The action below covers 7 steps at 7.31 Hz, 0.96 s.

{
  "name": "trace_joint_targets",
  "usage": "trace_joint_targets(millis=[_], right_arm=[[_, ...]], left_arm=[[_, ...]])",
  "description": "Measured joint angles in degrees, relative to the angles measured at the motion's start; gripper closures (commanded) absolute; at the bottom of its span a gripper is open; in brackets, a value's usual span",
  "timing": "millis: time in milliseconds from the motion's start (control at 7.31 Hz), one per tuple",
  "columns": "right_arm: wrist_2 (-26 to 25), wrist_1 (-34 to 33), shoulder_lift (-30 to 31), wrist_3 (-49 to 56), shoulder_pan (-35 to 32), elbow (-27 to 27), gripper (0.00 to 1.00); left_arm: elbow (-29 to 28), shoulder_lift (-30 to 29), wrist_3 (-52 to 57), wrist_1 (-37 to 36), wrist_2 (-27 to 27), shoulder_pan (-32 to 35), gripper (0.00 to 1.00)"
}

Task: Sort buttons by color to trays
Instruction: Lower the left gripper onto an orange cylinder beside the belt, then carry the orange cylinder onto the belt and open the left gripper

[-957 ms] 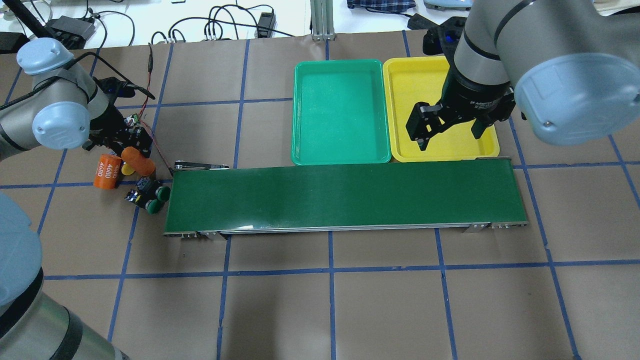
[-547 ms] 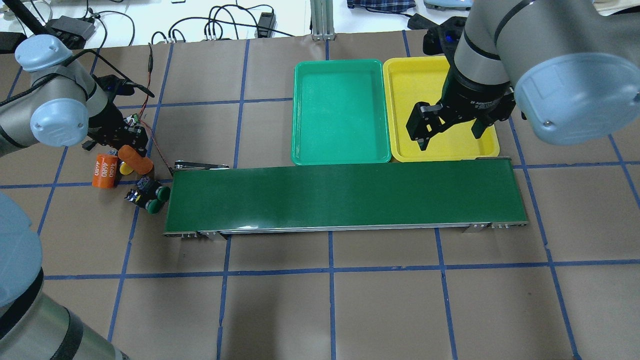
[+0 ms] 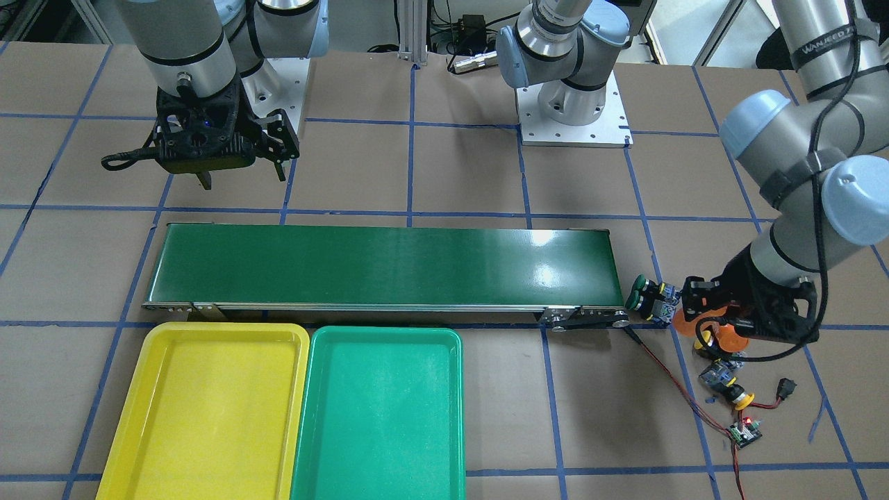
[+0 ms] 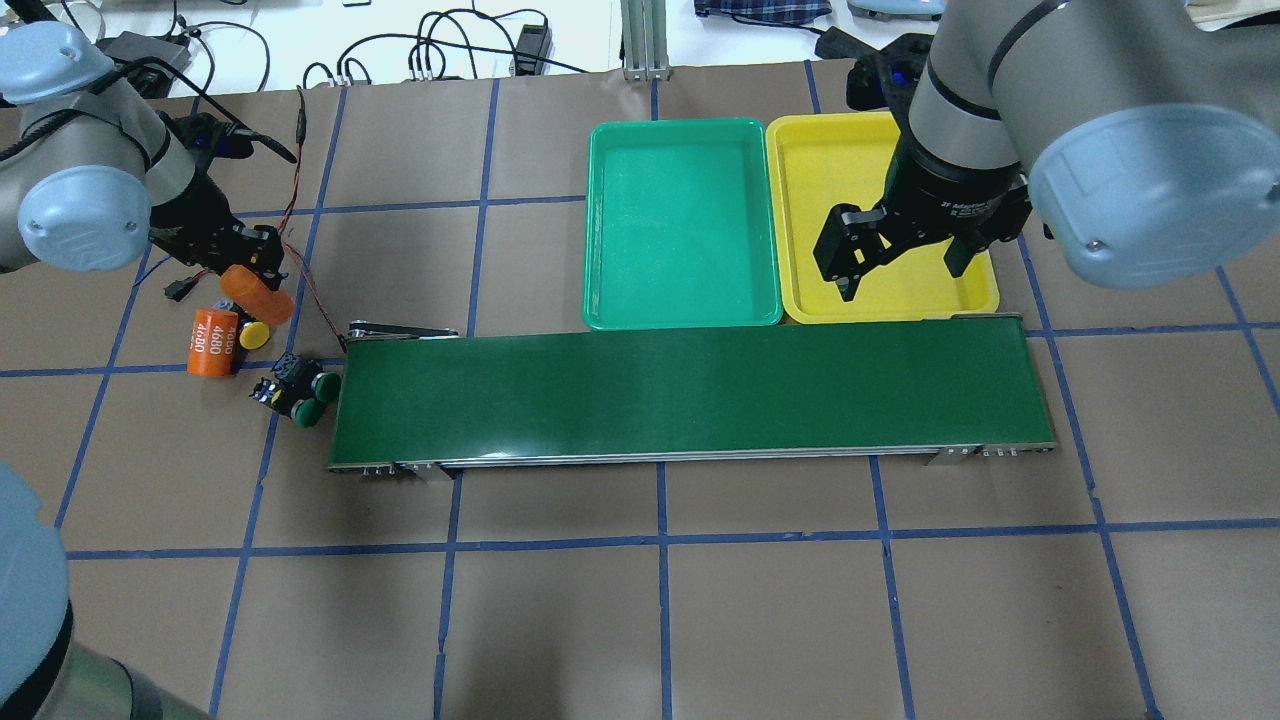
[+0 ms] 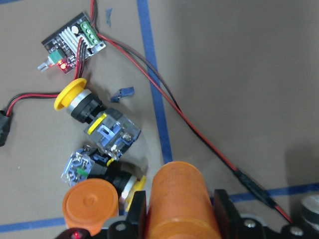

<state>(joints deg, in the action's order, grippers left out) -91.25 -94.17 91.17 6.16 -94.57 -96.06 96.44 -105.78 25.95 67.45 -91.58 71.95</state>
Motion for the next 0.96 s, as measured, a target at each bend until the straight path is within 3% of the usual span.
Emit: trace_joint_targets(millis=[410,957], right_arm=[[-0.6,0.0,0.0,0.2,0.1,0.0,0.0],[-0.7,0.0,0.0,0.2,0.2,0.0,0.0]], left_arm=[[6.2,8.3,-8.4,2.8,0.2,9.1,1.0],[11.3,8.8,-10.6,2.4,-0.1,11.0,1.0]])
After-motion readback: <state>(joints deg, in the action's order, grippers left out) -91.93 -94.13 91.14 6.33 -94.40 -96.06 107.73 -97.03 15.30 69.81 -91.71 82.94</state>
